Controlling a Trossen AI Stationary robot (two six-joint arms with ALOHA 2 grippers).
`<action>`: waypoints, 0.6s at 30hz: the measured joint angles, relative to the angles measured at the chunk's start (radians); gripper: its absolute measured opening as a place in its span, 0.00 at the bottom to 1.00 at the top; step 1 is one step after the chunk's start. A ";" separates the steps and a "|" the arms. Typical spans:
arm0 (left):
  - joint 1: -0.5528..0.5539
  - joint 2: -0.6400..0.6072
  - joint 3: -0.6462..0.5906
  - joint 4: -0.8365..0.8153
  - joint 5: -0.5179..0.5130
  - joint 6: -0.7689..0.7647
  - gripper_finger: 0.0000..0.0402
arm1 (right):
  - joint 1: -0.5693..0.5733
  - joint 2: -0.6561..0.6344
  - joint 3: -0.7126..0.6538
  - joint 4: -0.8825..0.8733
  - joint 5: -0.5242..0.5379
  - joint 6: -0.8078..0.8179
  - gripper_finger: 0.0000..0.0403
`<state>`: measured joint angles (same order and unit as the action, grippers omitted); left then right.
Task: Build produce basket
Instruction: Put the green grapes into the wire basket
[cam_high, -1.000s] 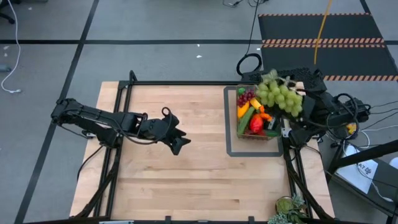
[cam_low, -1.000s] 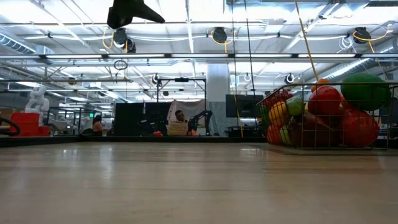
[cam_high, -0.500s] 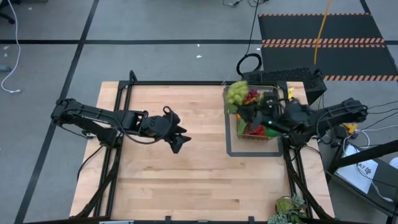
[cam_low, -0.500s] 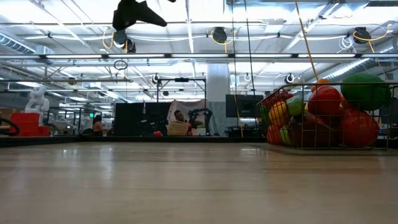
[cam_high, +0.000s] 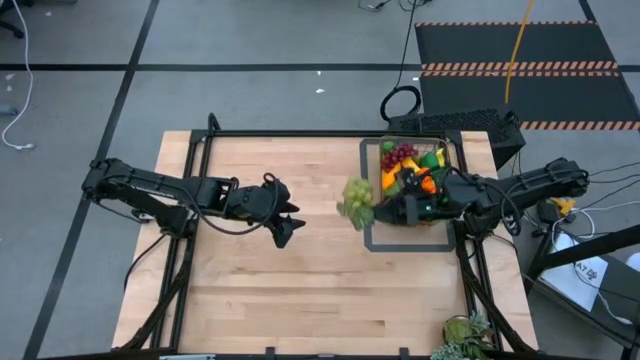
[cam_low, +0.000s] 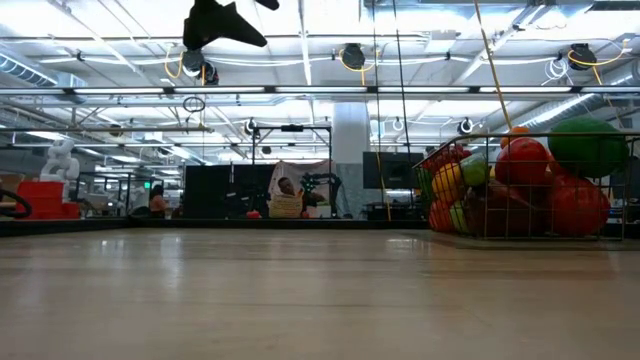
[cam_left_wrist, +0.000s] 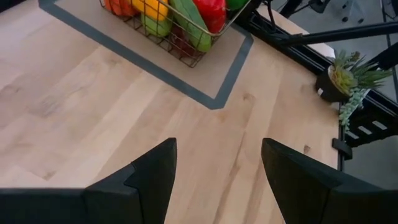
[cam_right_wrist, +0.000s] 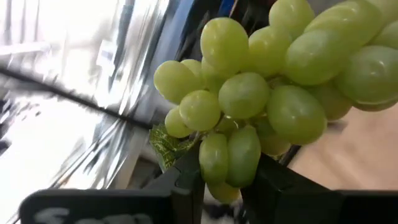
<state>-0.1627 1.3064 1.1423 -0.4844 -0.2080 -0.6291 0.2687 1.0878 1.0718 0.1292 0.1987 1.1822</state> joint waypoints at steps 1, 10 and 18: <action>0.000 0.000 0.000 0.000 0.000 0.007 0.58 | 0.001 0.000 0.000 0.000 -0.050 0.009 0.19; 0.000 0.000 0.000 -0.044 0.034 0.059 0.58 | 0.054 0.000 0.000 -0.037 -0.234 0.076 0.19; -0.010 0.000 0.000 -0.163 0.078 0.058 0.58 | 0.057 0.000 0.000 -0.114 -0.300 0.171 0.19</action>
<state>-0.1729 1.3064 1.1419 -0.6478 -0.1303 -0.5710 0.3256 1.0878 1.0718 0.0156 -0.1016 1.3529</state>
